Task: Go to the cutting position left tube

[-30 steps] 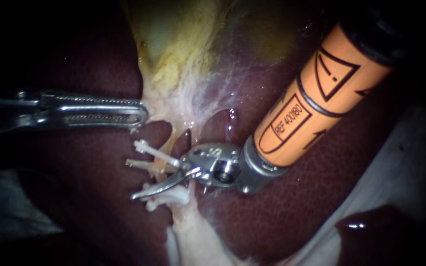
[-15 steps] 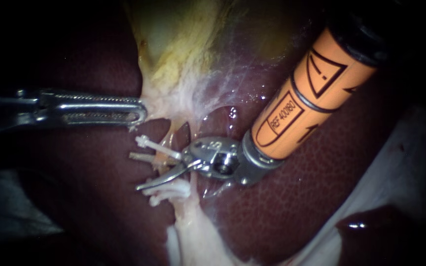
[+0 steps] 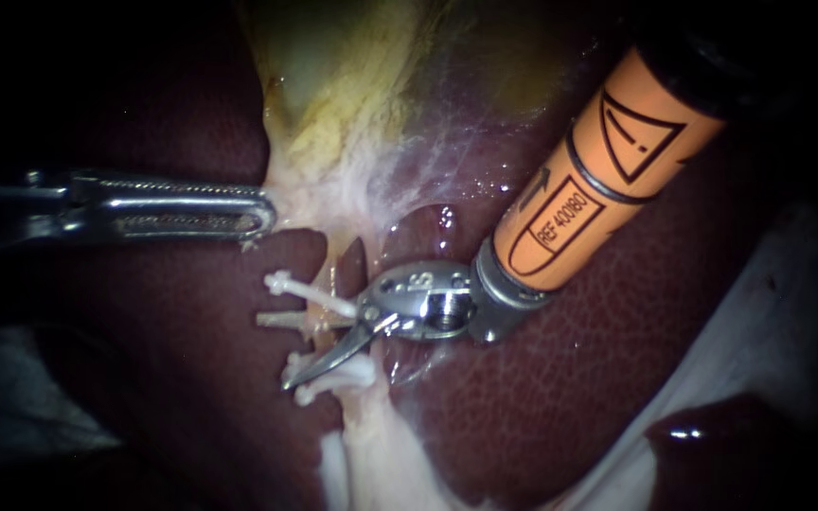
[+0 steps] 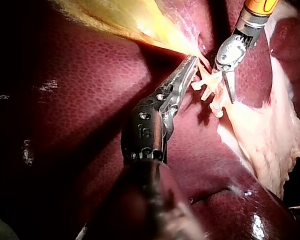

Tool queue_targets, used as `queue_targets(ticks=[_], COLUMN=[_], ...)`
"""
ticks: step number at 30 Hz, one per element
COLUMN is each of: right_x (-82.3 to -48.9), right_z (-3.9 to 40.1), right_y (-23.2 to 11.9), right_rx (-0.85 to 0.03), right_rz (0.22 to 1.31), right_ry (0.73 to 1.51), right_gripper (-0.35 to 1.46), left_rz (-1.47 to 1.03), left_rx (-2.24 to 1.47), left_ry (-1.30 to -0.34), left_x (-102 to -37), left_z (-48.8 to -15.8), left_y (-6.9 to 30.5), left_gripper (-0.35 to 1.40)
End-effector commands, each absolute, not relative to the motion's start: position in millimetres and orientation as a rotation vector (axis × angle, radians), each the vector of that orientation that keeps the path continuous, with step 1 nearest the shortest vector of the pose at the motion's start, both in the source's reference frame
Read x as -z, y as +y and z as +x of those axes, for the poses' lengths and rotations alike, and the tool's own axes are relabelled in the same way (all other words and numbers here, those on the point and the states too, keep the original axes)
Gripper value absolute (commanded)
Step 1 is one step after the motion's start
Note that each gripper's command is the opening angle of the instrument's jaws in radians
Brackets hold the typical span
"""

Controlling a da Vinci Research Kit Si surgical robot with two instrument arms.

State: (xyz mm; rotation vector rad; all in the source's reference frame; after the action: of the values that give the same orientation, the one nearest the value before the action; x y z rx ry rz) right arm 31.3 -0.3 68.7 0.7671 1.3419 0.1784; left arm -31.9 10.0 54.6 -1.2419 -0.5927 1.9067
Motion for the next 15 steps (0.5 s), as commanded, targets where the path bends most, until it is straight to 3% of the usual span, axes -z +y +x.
queue_targets(ticks=[1,9,15], right_x=[-68.6,-68.7,-68.0], right_z=[31.5,30.7,28.6], right_y=[-0.3,-0.3,-0.3], right_rx=[-0.179,-0.119,-0.139], right_rz=[0.767,0.664,0.642], right_ry=[1.342,1.375,1.357], right_gripper=[1.30,1.26,1.21], left_rz=[-1.242,-1.241,-1.240], left_rx=[-1.907,-1.907,-1.907], left_ry=[-0.593,-0.591,-0.586], left_x=[-54.6,-54.6,-54.9], left_z=[-31.9,-31.8,-31.2], left_y=[10.0,10.1,10.2], left_gripper=[-0.35,-0.35,-0.35])
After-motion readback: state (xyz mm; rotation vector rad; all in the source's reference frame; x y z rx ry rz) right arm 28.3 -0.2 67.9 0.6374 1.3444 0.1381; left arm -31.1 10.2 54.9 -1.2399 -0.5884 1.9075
